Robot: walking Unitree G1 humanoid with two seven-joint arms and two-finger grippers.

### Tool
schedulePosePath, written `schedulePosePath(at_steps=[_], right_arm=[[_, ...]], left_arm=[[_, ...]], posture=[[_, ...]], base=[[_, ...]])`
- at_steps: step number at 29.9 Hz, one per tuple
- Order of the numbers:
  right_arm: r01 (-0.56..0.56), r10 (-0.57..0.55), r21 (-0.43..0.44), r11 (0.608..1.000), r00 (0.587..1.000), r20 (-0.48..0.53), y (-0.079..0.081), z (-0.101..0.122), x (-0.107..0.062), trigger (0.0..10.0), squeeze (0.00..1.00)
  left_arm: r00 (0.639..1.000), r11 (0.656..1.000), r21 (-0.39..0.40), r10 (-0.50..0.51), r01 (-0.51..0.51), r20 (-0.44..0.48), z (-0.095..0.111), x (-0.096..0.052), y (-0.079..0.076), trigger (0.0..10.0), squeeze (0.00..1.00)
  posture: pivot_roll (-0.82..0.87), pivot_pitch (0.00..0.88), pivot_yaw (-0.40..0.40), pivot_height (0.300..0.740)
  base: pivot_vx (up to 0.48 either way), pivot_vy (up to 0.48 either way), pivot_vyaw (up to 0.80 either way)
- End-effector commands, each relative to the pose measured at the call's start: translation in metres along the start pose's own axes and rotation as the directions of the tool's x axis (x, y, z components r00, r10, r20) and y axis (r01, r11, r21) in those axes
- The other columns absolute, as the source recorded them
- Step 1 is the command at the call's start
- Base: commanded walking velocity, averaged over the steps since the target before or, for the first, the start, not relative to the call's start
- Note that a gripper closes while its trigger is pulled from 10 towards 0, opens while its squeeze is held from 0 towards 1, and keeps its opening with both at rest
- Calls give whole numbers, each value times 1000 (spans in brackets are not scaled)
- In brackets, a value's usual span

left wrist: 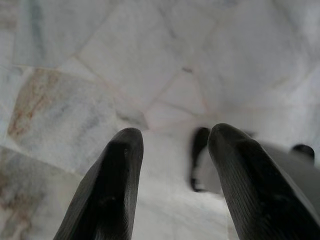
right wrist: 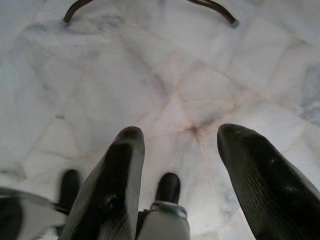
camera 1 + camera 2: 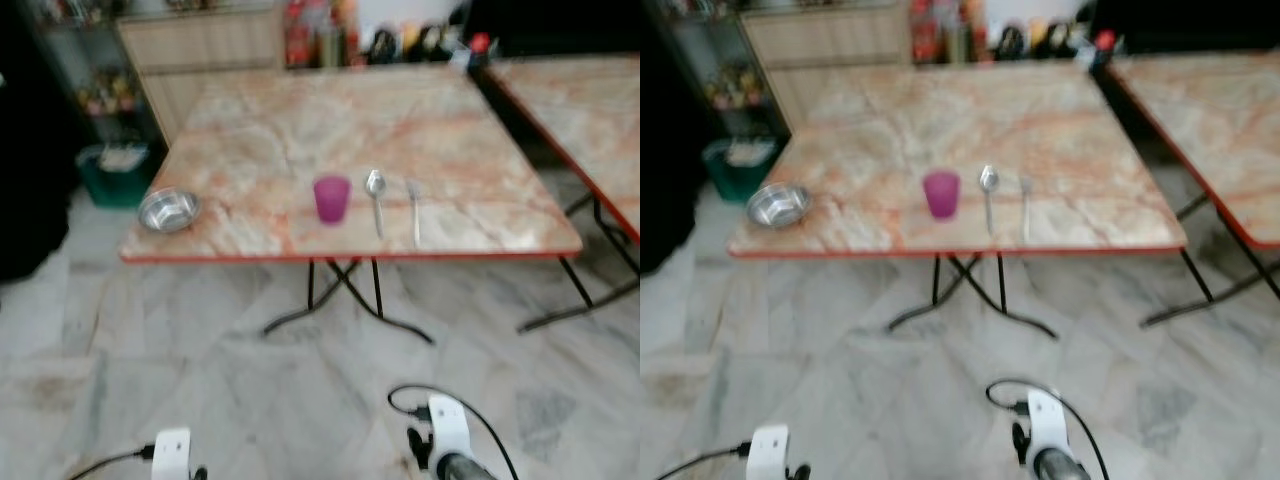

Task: Setting the table

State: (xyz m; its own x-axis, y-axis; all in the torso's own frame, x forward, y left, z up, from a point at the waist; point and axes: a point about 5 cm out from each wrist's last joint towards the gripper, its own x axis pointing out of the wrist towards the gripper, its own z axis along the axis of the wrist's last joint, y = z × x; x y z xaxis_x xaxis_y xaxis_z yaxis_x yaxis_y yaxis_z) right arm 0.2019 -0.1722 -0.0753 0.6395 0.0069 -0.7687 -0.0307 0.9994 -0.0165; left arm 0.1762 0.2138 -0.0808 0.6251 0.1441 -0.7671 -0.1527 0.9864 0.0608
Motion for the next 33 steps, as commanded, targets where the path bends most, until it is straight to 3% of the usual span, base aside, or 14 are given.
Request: schedulePosePath(at_steps=[1,15,33], right_arm=[[-22,22,14,1000,1000,14,10,5,2,10000,0],[-23,23,26,999,1000,18,10,5,2,10000,0],[-30,30,-2,1000,999,22,12,7,2,10000,0]], left_arm=[[999,1000,-5,25,-25,-19,-5,-2,10,10000,0],[1000,1000,-5,25,-25,-4,0,-1,9,10000,0],[999,1000,-21,23,-23,30,5,0,9,10000,0]], posture=[[127,78,5,740],[129,84,6,740],[129,67,11,740]], base=[[0,480,0],[0,428,0],[0,0,0]])
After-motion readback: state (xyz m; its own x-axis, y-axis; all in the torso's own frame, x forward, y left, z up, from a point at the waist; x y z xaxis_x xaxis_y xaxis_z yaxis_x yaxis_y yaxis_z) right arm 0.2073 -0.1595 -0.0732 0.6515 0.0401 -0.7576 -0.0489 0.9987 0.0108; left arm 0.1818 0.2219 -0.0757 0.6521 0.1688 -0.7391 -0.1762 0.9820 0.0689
